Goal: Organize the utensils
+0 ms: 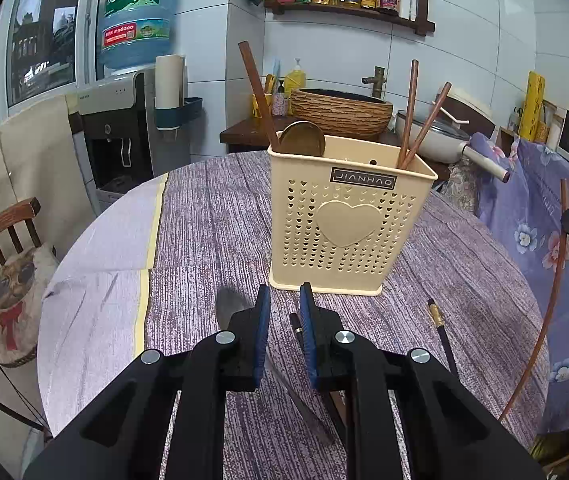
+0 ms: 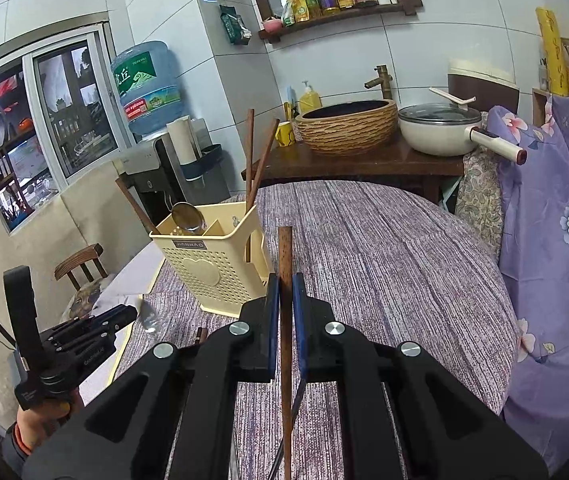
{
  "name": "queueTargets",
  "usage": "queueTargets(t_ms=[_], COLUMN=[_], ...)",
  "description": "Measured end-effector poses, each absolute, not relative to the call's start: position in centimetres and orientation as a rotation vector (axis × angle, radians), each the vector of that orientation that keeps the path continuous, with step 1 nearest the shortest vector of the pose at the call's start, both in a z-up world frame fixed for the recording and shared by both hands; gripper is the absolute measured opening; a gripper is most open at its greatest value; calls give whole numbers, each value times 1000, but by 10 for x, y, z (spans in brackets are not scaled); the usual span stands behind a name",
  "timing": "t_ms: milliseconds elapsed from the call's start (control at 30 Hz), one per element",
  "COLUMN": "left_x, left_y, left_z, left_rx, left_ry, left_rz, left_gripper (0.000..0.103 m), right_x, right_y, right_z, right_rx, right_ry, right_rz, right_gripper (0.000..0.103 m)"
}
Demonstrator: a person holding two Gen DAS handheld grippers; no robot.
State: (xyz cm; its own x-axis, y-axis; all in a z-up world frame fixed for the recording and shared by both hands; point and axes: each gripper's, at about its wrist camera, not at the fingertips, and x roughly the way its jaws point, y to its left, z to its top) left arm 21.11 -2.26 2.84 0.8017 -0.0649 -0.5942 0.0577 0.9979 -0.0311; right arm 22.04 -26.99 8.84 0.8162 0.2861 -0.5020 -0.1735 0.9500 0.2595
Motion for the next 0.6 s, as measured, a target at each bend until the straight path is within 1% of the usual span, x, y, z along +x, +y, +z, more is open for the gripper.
queueTargets(t_ms=[200,233,300,333,367,433,600], left_x=[217,218,223,225,226,225,220], left_y=[-5,-1,11,17,24,35,65], left_z=[20,20,18,17,15,10,-9], left_rx=[-55,-56,-65,-72,-77,-71,-119], left_ry=[677,681,695,704,709,722,800], left_rz=[-30,-10,32,55,80,118,181], left_gripper=[16,18,30,41,46,49,53], right_x=[219,219,219,219,219,219,218], right_y=[-269,-270,-269,-270,-270,-270,-271], right_z=[89,89,89,89,89,89,89], right_rx=[209,209,211,213,213,213,210], right_ry=[565,565,565,566,566,565,564], right_rz=[244,244,245,246,247,248,248], right_gripper=[8,8,8,8,8,8,8])
